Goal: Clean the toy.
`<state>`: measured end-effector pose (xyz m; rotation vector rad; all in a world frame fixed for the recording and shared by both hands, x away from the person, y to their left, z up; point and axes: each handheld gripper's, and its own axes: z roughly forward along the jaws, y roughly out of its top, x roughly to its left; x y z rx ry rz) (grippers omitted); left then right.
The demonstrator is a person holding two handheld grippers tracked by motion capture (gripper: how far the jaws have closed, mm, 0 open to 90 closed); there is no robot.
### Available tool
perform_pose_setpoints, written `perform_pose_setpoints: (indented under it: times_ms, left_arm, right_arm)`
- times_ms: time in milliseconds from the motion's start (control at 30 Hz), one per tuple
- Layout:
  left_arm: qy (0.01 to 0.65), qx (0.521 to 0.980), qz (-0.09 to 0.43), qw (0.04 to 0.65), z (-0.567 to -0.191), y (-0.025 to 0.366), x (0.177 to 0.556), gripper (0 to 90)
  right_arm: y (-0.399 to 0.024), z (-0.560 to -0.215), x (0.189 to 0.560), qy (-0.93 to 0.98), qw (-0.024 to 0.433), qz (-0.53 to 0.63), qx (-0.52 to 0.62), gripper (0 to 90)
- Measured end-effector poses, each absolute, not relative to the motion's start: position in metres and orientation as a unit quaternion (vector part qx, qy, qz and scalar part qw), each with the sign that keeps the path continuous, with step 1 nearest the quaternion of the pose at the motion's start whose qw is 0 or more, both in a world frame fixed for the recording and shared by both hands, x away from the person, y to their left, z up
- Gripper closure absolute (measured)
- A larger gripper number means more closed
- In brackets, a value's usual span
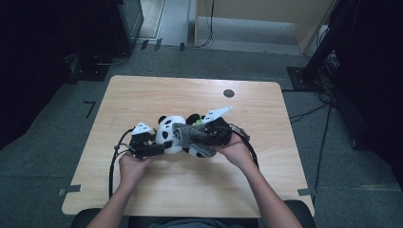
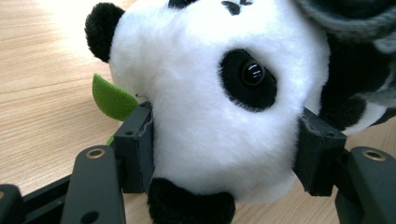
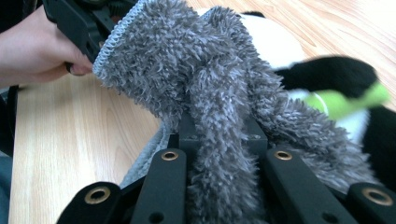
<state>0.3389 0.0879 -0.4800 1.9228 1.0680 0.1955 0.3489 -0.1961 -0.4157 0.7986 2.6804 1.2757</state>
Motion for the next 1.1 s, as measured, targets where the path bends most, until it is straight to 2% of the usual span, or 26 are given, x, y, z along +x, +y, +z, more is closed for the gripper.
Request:
perform_pose_setpoints:
  times_ms: [167,267,533,700,900,1100]
  left_arm:
    - [0.435,0.775,0.076,0.452,-0.48,0.089,0.34,33.6]
    - [0.438,0.774,0.072,0.452,-0.481,0.09,0.34,33.6]
    - [0.433,0.777,0.079,0.449,-0.481,0.089,0.339,33.5]
    - [0.425,0.779,0.084,0.453,-0.482,0.089,0.338,33.4]
    - [0.419,0.782,0.089,0.452,-0.483,0.089,0.337,33.1]
    - [0.422,0.781,0.086,0.453,-0.482,0.089,0.337,32.9]
  right_arm:
    - [-0.215,-0.415,0.346,0.866,0.038,0.418,0.27,77.7]
    - [-0.234,-0.415,0.346,0.862,0.059,0.406,0.299,77.6]
    - [-0.267,-0.445,0.348,0.842,0.034,0.401,0.358,77.8]
    - [-0.273,-0.454,0.346,0.839,0.039,0.396,0.37,77.8]
    - [-0.277,-0.451,0.344,0.831,0.043,0.407,0.375,77.6]
    - [-0.28,-0.429,0.339,0.818,0.067,0.435,0.371,77.6]
